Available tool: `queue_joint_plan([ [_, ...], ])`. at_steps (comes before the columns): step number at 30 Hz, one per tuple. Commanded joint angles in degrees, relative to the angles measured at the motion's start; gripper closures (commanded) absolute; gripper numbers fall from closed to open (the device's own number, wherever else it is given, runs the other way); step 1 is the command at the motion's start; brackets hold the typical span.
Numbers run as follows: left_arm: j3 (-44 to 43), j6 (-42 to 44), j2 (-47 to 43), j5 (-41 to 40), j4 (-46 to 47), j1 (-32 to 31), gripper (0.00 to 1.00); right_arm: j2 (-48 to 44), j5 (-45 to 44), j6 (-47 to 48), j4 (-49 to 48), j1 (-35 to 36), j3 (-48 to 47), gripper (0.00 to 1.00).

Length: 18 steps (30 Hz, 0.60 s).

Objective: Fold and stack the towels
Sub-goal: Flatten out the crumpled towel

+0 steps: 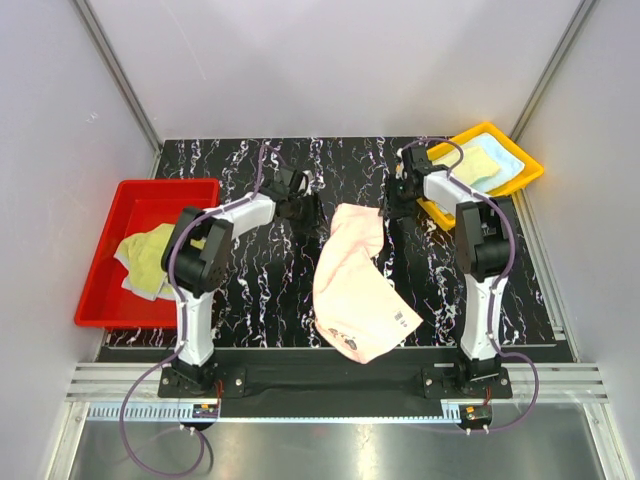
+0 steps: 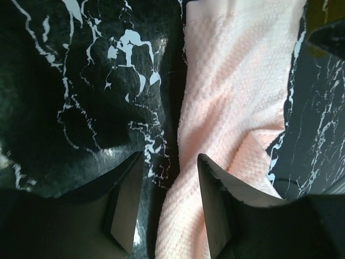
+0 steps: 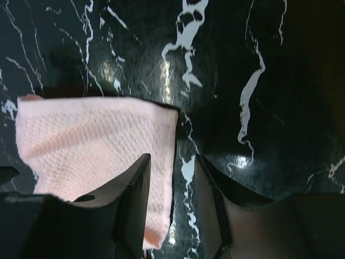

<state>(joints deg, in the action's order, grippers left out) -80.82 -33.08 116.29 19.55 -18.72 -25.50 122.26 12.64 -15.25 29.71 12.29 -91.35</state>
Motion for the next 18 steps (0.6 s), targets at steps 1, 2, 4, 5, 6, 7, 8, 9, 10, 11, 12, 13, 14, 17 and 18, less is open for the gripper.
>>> queue_joint_plan([
  [1,-3.1,-0.5,2.1,4.5,4.3,-0.2,0.52,2.5,-3.2,0.3,-1.7,1.3,-4.9,0.55],
  [2,-2.9,-0.8,2.6,5.6,4.9,-0.1,0.52,3.2,-3.2,0.7,-1.9,1.7,-5.4,0.55],
  [4,-2.5,-1.4,3.7,7.0,6.6,-0.2,0.52,5.4,-4.5,1.9,-1.2,2.6,-7.6,0.55],
  [5,-2.4,-1.7,3.9,7.8,7.0,-0.2,0.52,6.2,-5.3,2.1,-0.5,2.8,-8.6,0.54],
  [6,-2.2,-1.9,4.1,8.2,7.4,-0.2,0.52,7.5,-6.0,2.6,0.9,3.1,-10.0,0.55],
  [7,-2.2,-2.2,4.4,8.6,8.1,-0.2,0.53,7.9,-6.6,2.8,1.0,3.3,-10.1,0.55],
  [8,-2.2,-2.3,4.5,8.9,8.3,-0.2,0.53,8.3,-6.8,2.9,1.1,3.5,-10.2,0.56],
  [9,-2.2,-2.5,4.4,9.0,8.4,-0.2,0.54,8.6,-7.3,3.3,1.6,3.7,-10.1,0.58],
  [10,-2.2,-2.8,4.3,9.0,8.5,-0.2,0.55,8.9,-8.7,3.4,1.7,4.0,-10.1,0.61],
  [11,-2.0,-2.8,4.3,8.9,8.6,-0.2,0.56,9.1,-9.4,3.6,2.4,4.5,-9.9,0.65],
  [12,-1.8,-3.0,4.2,8.8,8.7,-0.2,0.58,9.3,-9.7,4.3,2.6,4.8,-9.9,0.69],
  [13,-1.7,-3.3,4.2,9.3,9.1,-0.2,0.67,9.4,-10.1,4.5,2.9,5.0,-10.0,0.77],
  [14,-1.6,-3.7,4.1,9.6,9.4,-0.2,0.74,9.6,-9.8,4.8,3.3,5.3,-10.1,0.83],
  [17,-0.7,-4.7,3.2,11.1,9.9,0.0,0.97,8.9,-5.7,5.6,3.8,6.0,-12.8,1.0],
  [18,-0.1,-5.1,2.5,10.8,9.5,0.1,1.0,7.9,-4.7,5.8,3.6,6.3,-13.4,1.0],
])
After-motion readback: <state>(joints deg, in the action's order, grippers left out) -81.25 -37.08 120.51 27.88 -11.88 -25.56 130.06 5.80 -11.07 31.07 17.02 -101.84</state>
